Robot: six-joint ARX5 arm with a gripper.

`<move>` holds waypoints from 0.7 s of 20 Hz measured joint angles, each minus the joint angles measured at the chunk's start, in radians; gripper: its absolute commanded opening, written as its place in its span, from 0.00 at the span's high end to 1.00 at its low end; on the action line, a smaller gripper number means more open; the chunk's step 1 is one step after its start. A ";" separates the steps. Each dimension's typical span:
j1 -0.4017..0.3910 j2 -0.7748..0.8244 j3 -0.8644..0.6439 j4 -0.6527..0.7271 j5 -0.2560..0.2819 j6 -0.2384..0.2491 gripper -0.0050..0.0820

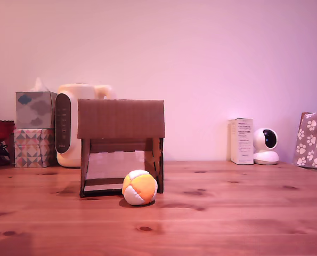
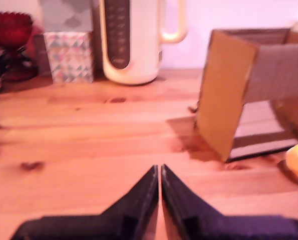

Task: Drop the footbag into the cardboard dice tower

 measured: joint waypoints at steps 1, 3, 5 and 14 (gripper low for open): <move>0.000 0.000 0.000 0.021 0.025 -0.022 0.96; 0.000 0.000 0.005 0.050 0.090 -0.059 0.96; 0.000 0.000 0.029 0.071 0.161 -0.093 0.96; -0.117 0.014 0.121 0.080 0.321 -0.201 0.96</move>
